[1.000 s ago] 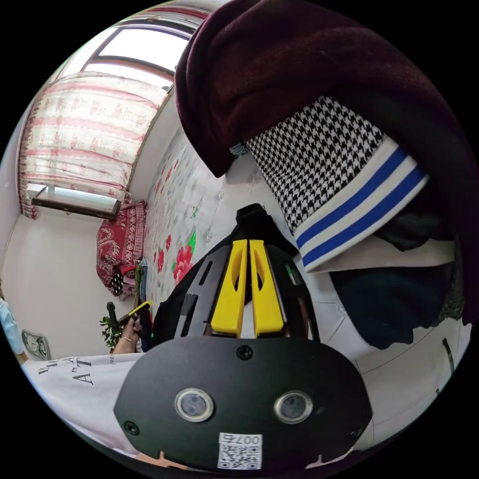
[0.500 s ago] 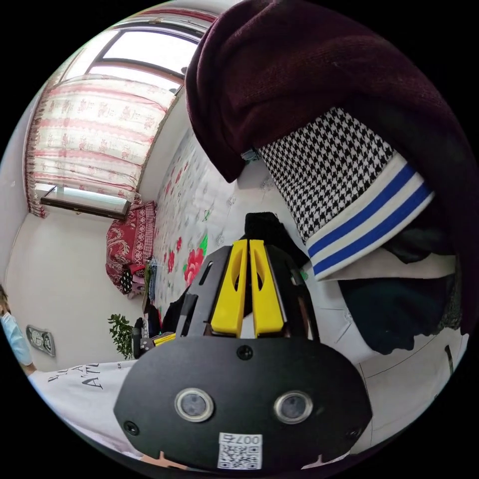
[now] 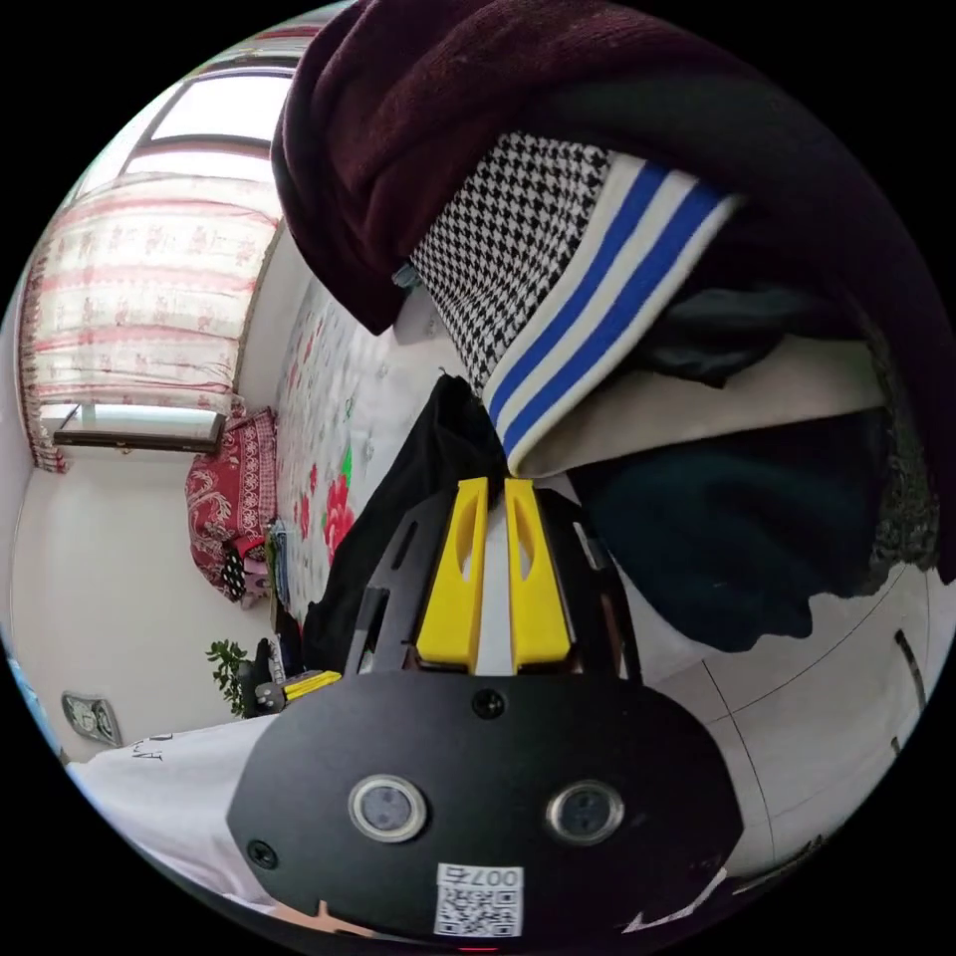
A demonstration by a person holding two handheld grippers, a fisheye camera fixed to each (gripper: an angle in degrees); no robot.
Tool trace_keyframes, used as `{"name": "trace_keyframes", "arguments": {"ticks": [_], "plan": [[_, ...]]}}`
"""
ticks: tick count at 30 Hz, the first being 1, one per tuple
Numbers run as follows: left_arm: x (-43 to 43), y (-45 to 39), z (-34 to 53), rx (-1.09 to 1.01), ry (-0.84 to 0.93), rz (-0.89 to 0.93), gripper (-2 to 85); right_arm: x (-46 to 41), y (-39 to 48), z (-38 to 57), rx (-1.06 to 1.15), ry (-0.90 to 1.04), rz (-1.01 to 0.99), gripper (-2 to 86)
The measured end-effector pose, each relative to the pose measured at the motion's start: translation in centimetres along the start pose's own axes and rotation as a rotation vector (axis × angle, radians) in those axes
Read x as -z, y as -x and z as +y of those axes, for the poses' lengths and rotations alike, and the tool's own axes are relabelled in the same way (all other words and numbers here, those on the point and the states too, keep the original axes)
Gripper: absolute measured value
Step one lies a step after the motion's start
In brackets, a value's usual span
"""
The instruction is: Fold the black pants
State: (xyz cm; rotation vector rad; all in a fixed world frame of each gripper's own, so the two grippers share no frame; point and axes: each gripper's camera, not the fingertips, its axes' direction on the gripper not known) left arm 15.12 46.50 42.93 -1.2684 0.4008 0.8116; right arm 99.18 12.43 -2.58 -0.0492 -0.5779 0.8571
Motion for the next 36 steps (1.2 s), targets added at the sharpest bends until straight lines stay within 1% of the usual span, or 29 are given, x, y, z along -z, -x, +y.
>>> {"name": "trace_keyframes", "arguments": {"ticks": [4, 12, 16, 18, 20, 26, 28, 30, 32, 34, 36], "plan": [[2.1, 2.4, 0.7, 0.095, -0.059, 0.045, -0.9, 0.7, -2.6, 0.8, -0.054, -0.015, -0.087, 1.9], [6.1, 7.6, 3.1, 0.323, -0.191, 0.212, -1.0, -1.0, -3.9, 1.2, -0.033, -0.186, -0.205, 2.7], [7.5, 10.6, 5.1, 0.470, -0.281, 0.324, -1.0, -2.5, -5.0, 1.0, -0.087, -0.252, -0.303, 2.0], [7.9, 11.8, 6.1, 0.534, -0.302, 0.360, -1.0, -3.5, -5.4, 0.8, -0.134, -0.230, -0.344, 1.7], [8.3, 13.1, 7.5, 0.604, -0.320, 0.381, -1.0, -4.2, -5.1, 0.6, -0.121, -0.181, -0.341, 1.5], [9.6, 15.4, 11.1, 0.734, -0.335, 0.368, -1.0, -3.3, -4.0, 0.3, -0.067, -0.170, -0.393, 0.8], [10.1, 16.0, 12.5, 0.807, -0.352, 0.345, -1.0, -3.0, -2.7, 0.1, -0.017, -0.151, -0.385, 0.7], [10.6, 16.9, 14.4, 0.904, -0.386, 0.341, -1.0, -2.8, 0.3, 0.0, 0.095, -0.116, -0.359, 0.6], [10.9, 18.3, 17.5, 1.055, -0.456, 0.378, -1.0, -3.0, 3.3, 0.4, 0.202, -0.085, -0.340, 0.6], [11.0, 19.4, 20.1, 1.168, -0.508, 0.415, -0.9, -3.7, 6.9, 1.1, 0.324, -0.047, -0.343, 0.5], [10.9, 20.4, 22.8, 1.271, -0.559, 0.449, -0.8, -5.5, 12.4, 3.0, 0.505, 0.026, -0.334, 0.5]]}}
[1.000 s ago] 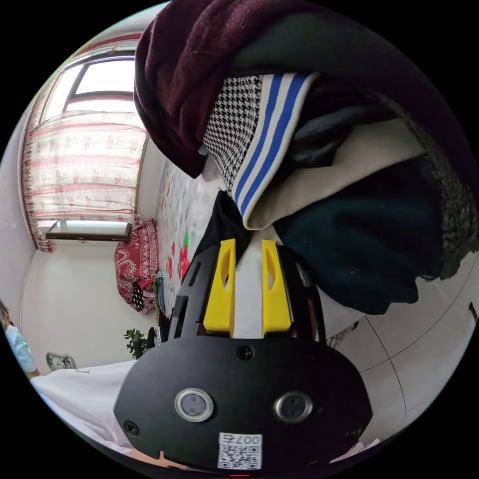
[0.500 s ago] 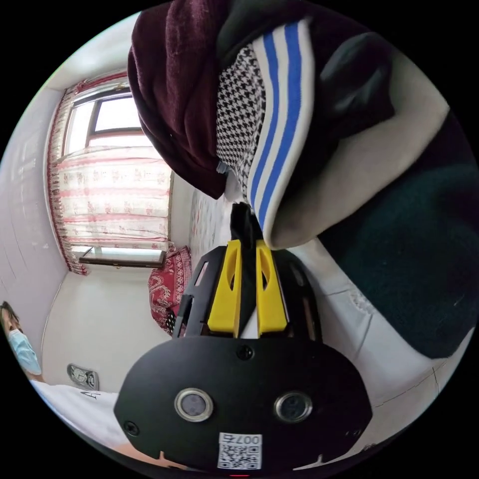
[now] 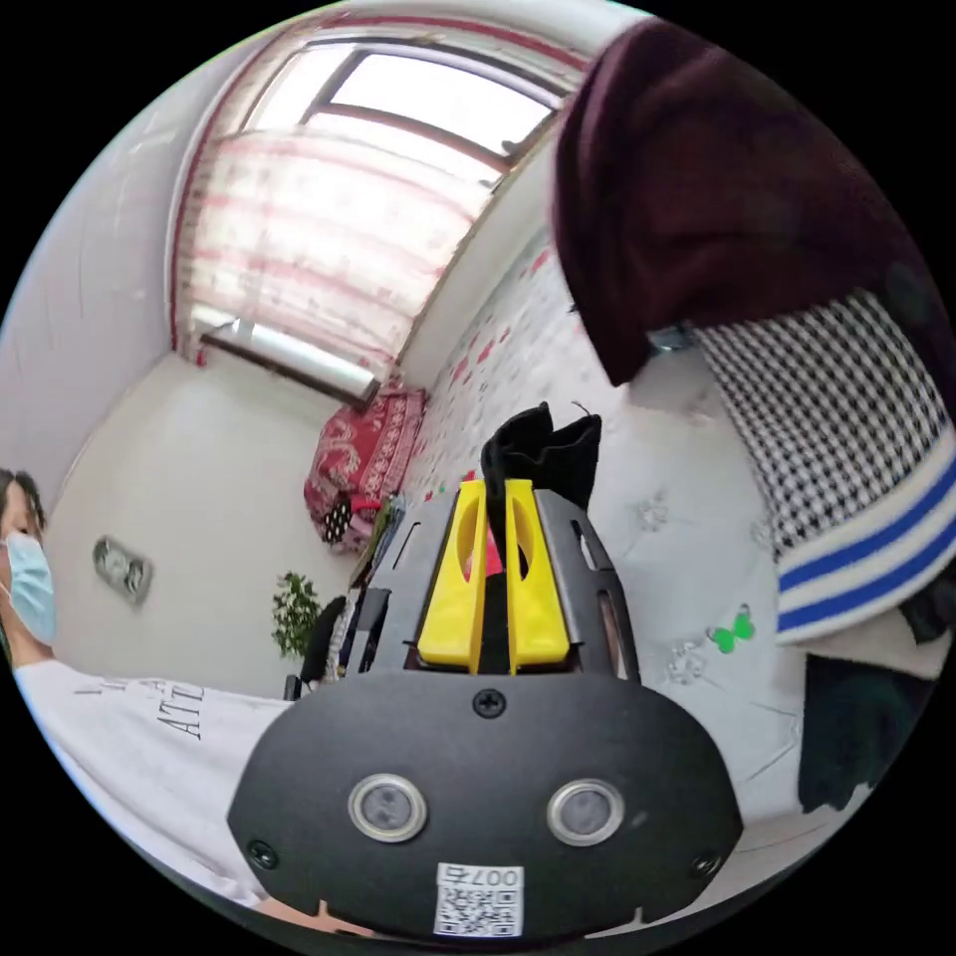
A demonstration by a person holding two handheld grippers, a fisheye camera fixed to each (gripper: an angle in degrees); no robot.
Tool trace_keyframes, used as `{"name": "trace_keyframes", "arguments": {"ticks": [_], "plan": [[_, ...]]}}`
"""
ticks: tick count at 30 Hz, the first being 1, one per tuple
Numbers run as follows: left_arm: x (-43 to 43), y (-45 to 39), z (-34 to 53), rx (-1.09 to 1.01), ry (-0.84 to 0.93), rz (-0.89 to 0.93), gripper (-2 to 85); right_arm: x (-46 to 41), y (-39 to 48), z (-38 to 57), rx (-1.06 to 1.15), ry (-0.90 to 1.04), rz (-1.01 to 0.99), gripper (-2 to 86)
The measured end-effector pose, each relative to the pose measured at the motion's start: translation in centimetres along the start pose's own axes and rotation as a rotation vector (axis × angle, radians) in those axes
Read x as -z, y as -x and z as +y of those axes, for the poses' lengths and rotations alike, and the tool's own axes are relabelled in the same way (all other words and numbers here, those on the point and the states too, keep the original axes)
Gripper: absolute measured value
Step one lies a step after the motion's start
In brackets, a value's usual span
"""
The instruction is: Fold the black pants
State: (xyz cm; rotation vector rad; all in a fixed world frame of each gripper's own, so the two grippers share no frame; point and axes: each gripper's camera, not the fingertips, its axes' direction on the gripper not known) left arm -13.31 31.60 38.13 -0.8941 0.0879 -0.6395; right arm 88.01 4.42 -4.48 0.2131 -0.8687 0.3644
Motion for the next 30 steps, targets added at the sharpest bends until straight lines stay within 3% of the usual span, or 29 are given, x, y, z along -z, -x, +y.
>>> {"name": "trace_keyframes", "arguments": {"ticks": [7, 15, 23, 30], "plan": [[5.6, 8.3, -0.8, 0.261, -0.177, 0.086, 4.5, -16.4, 14.6, 3.9, 0.454, 0.366, -0.108, 1.1], [6.8, 14.9, -2.9, 0.440, -0.233, 0.211, 8.8, -37.2, 16.7, 15.9, 0.483, 0.938, -0.162, 3.8], [6.9, 17.5, -5.3, 0.421, -0.209, 0.249, 10.7, -37.3, 15.6, 16.9, 0.437, 0.891, -0.102, 4.8], [6.7, 18.8, -5.0, 0.439, -0.206, 0.242, 6.5, -39.1, 14.4, 19.3, 0.549, 0.917, 0.235, 3.7]]}}
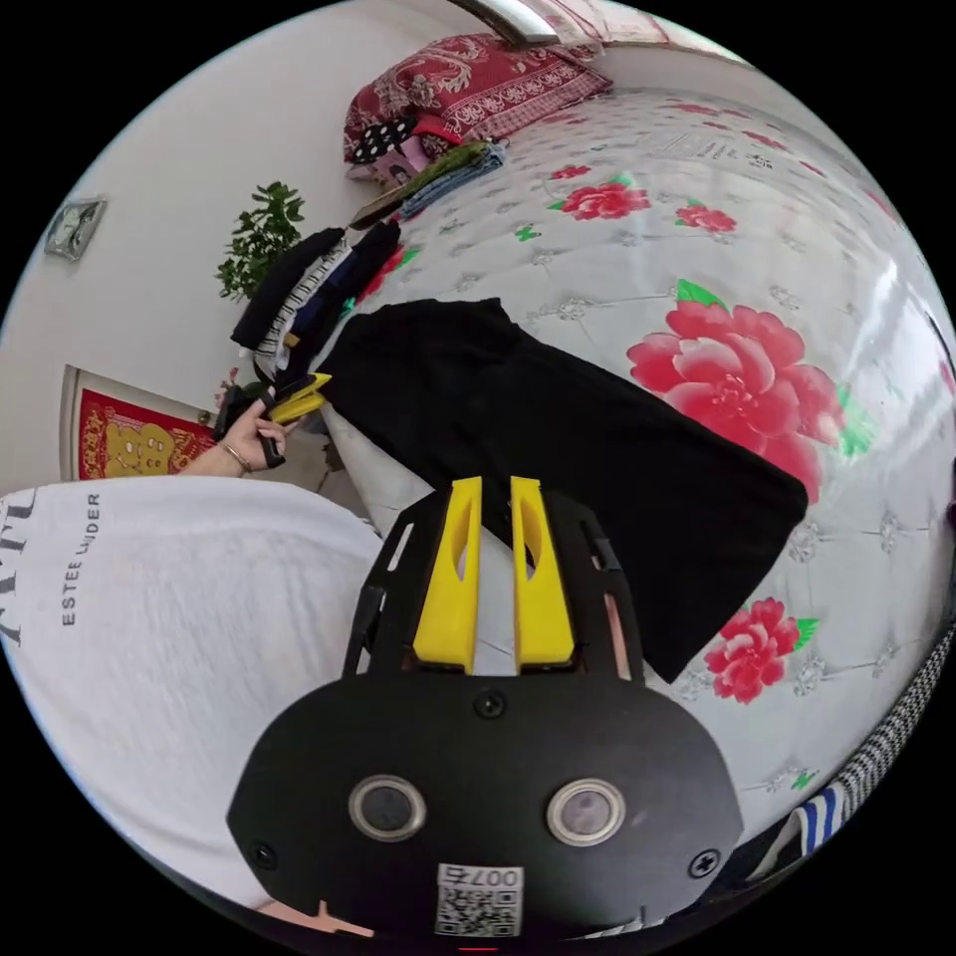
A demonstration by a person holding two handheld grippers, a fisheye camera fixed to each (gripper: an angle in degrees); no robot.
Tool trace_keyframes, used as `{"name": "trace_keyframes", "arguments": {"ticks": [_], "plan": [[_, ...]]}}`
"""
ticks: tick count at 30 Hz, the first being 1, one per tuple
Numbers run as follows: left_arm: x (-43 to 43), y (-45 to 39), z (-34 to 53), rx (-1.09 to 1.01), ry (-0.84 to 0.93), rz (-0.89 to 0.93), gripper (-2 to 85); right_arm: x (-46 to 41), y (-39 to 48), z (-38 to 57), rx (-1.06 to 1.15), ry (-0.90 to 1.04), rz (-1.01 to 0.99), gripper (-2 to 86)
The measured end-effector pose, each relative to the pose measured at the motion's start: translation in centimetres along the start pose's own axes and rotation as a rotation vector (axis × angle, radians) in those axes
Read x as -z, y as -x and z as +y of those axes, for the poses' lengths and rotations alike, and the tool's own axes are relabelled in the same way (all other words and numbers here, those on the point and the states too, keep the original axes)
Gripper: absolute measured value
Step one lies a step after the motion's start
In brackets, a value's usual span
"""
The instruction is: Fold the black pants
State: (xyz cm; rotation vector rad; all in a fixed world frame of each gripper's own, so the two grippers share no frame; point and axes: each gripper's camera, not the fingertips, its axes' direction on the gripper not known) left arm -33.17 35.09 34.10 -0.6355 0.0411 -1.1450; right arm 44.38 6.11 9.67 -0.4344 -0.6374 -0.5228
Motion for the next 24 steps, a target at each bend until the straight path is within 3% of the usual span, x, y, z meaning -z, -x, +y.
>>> {"name": "trace_keyframes", "arguments": {"ticks": [4, 8, 13, 18, 24], "plan": [[0.4, 0.9, 0.5, -0.014, 0.009, 0.039, 2.9, -4.6, 0.4, -0.9, 0.053, 0.197, 0.113, 2.8], [2.2, -1.3, 2.3, -0.167, -0.035, 0.132, 0.6, -4.9, -0.2, -2.0, 0.017, 0.181, 0.107, 1.6], [3.5, -9.3, 6.3, -0.491, -0.010, 0.218, -0.1, -0.3, -3.3, -1.0, -0.116, -0.049, -0.026, 0.5], [0.8, -21.3, 15.5, -0.968, 0.143, 0.224, 0.1, 3.7, -7.9, 2.4, -0.283, -0.204, -0.052, 0.2], [-9.1, -31.1, 32.5, -1.462, 0.530, 0.279, 2.8, 6.3, -13.5, 8.3, -0.486, -0.318, -0.052, 0.3]]}}
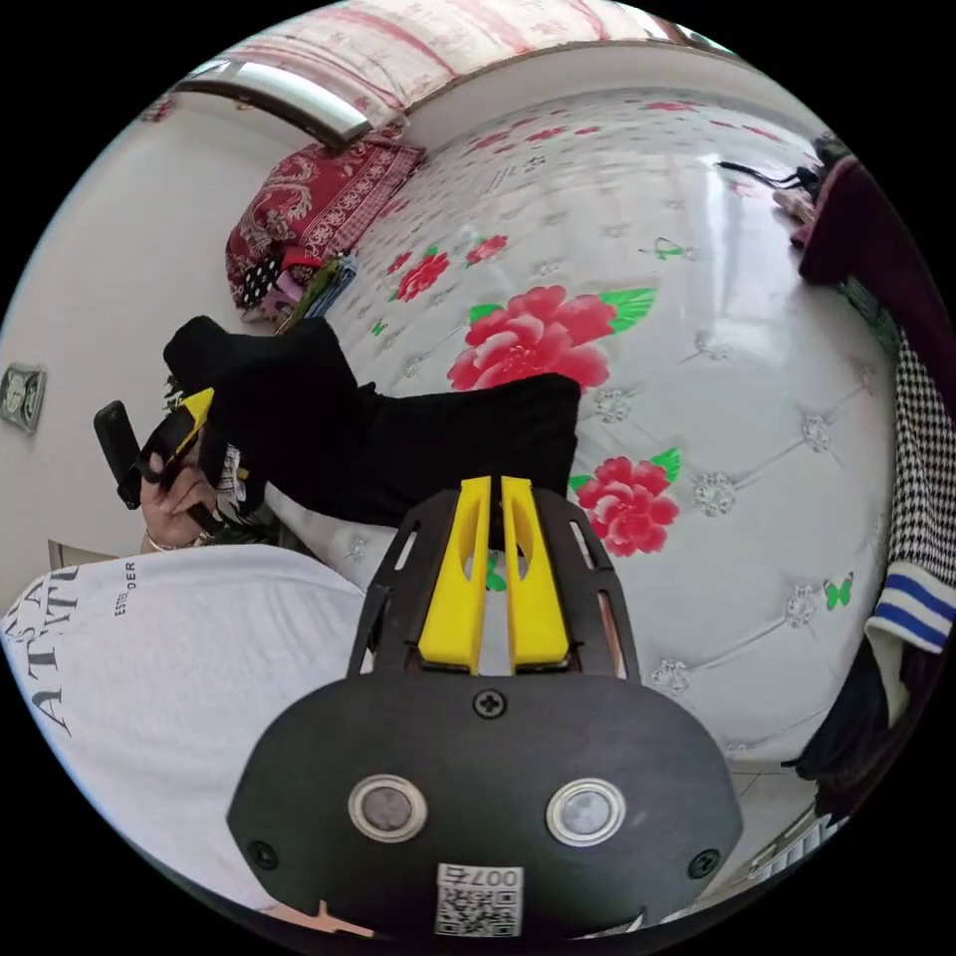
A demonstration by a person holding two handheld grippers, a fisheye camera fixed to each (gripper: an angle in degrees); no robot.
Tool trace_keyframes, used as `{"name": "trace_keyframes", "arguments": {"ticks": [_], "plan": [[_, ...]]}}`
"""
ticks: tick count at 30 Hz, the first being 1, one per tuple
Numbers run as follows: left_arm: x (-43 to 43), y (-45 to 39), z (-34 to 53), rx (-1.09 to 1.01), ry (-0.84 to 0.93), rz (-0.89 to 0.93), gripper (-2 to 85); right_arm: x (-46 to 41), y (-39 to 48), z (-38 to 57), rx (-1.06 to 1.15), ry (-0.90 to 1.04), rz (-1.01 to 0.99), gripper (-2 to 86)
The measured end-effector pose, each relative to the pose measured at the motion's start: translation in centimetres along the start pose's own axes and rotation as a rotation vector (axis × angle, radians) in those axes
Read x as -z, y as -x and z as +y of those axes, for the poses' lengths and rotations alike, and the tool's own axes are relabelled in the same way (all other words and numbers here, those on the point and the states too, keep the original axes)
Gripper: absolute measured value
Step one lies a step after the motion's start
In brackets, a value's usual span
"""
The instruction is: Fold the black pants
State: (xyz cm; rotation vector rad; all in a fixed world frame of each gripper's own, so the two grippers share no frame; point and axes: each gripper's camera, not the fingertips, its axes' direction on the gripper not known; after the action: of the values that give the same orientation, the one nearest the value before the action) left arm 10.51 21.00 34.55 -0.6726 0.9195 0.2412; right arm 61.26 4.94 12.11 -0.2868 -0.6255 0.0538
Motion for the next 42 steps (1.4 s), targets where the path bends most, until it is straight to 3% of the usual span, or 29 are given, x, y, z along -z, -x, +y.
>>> {"name": "trace_keyframes", "arguments": {"ticks": [2, 6, 8, 17, 20, 28, 30, 34, 42], "plan": [[-7.7, -2.9, -1.3, -0.082, 0.200, 0.074, 6.3, 0.7, -2.0, 0.6, -0.060, -0.023, -0.024, 0.4], [-11.0, -6.9, -0.5, -0.201, 0.277, 0.120, 9.5, 2.5, -4.9, 1.4, -0.119, -0.087, -0.063, 1.6], [-10.4, -7.3, 1.0, -0.230, 0.279, 0.045, 8.6, 2.9, -5.6, 1.2, -0.115, -0.104, -0.065, 2.7], [-4.6, 4.2, 10.3, 0.461, 0.097, -0.170, 7.9, 2.1, -8.5, -3.9, -0.101, -0.096, -0.080, 9.8], [-4.8, 5.9, 11.7, 0.570, 0.096, -0.195, 10.1, 0.5, -9.8, -5.9, -0.090, -0.018, -0.080, 11.4], [-12.5, 10.4, 10.9, 0.670, 0.266, -0.067, 16.9, -0.7, -13.2, -8.1, -0.081, 0.108, -0.196, 11.5], [-13.7, 10.5, 10.2, 0.670, 0.290, -0.117, 16.8, -1.2, -14.7, -8.9, -0.097, 0.157, -0.321, 10.6], [-15.1, 10.1, 8.9, 0.649, 0.338, -0.175, 10.8, -2.0, -15.7, -9.5, -0.068, 0.174, -0.310, 9.0], [-10.0, 8.9, 9.0, 0.712, 0.131, -0.076, 4.1, -0.2, -15.1, -11.2, 0.025, 0.217, -0.361, 5.4]]}}
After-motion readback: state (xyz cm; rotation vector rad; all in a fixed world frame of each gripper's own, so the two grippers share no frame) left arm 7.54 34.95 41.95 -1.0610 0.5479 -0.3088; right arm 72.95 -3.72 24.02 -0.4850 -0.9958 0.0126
